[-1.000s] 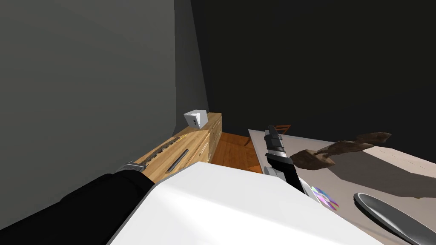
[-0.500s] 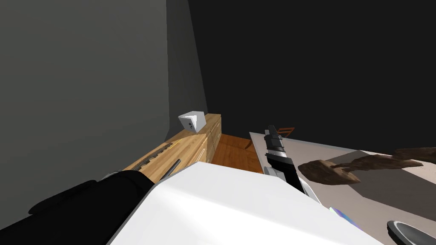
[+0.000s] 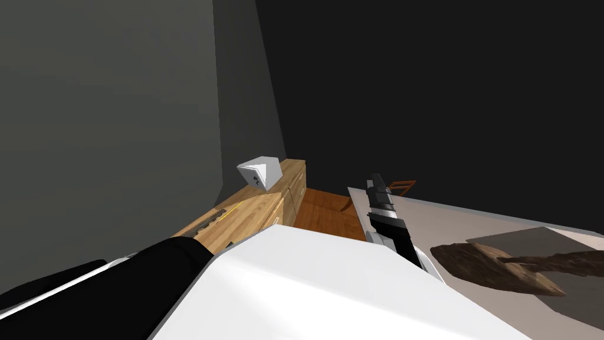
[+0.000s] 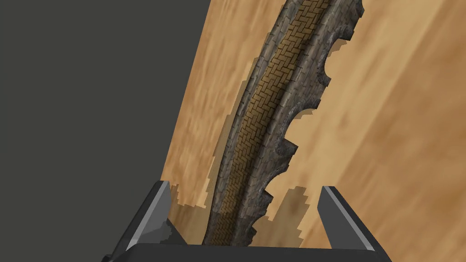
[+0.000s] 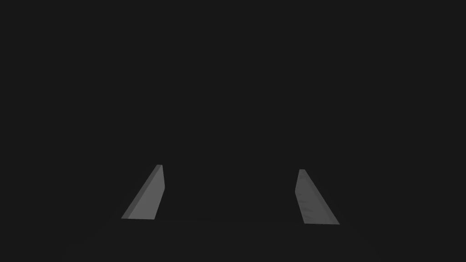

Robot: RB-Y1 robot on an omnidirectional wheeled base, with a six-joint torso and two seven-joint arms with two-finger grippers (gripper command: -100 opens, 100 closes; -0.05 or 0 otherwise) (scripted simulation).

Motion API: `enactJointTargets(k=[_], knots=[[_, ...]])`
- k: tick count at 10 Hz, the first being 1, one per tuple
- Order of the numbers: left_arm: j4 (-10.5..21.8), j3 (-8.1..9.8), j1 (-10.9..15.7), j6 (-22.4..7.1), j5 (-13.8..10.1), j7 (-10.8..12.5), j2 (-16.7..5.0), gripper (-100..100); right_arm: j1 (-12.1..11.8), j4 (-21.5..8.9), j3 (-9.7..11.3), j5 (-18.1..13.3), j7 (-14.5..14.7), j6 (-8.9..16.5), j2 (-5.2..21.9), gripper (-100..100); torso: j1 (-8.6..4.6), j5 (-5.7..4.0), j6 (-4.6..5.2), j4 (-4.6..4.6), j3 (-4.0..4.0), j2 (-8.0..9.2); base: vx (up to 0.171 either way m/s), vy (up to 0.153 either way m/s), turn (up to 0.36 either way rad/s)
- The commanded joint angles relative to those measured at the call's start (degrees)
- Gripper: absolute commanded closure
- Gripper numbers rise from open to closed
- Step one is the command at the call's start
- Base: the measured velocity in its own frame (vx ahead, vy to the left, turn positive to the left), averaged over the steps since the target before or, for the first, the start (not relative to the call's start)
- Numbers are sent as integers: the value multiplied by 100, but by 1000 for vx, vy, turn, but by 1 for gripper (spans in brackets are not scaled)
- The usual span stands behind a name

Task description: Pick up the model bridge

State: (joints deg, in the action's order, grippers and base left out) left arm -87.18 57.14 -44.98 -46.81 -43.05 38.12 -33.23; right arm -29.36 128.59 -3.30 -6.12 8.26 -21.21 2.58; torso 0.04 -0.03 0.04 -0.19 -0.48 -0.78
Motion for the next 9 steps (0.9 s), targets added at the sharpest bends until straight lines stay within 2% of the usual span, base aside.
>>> enactJointTargets(k=[1, 2, 3, 4, 5, 9], knots=[[86, 29, -38, -213, -20, 101, -101, -100, 0, 0, 0, 0, 0, 0, 0, 0, 0, 0, 0, 0, 0, 0, 185, 17, -1], [145, 38, -63, -304, -44, 137, -154, -100, 0, 0, 0, 0, 0, 0, 0, 0, 8, 1, 0, 1, 3, 6, 133, 22, -4], [103, 34, -59, -227, -41, 98, -109, -100, 1, 0, 0, 0, 0, 0, 0, 0, 11, 2, 0, 4, 12, 23, 51, 8, -2], [112, 36, -61, -247, -46, 104, -116, 0, 2, 0, 0, 0, 0, 0, 0, 0, 7, 2, -1, 10, 28, 50, 12, 2, -1], [105, 79, 107, -324, 84, 51, -77, -100, 2, 0, 0, 0, 0, 0, 0, 0, 4, 1, -2, 15, 39, 69, -8, 8, 33], [82, 251, 773, -639, 601, -162, 78, -100, 3, -1, 0, 0, 0, 1, 0, 0, 14, 4, -2, 22, 56, 98, -39, 23, 39]])
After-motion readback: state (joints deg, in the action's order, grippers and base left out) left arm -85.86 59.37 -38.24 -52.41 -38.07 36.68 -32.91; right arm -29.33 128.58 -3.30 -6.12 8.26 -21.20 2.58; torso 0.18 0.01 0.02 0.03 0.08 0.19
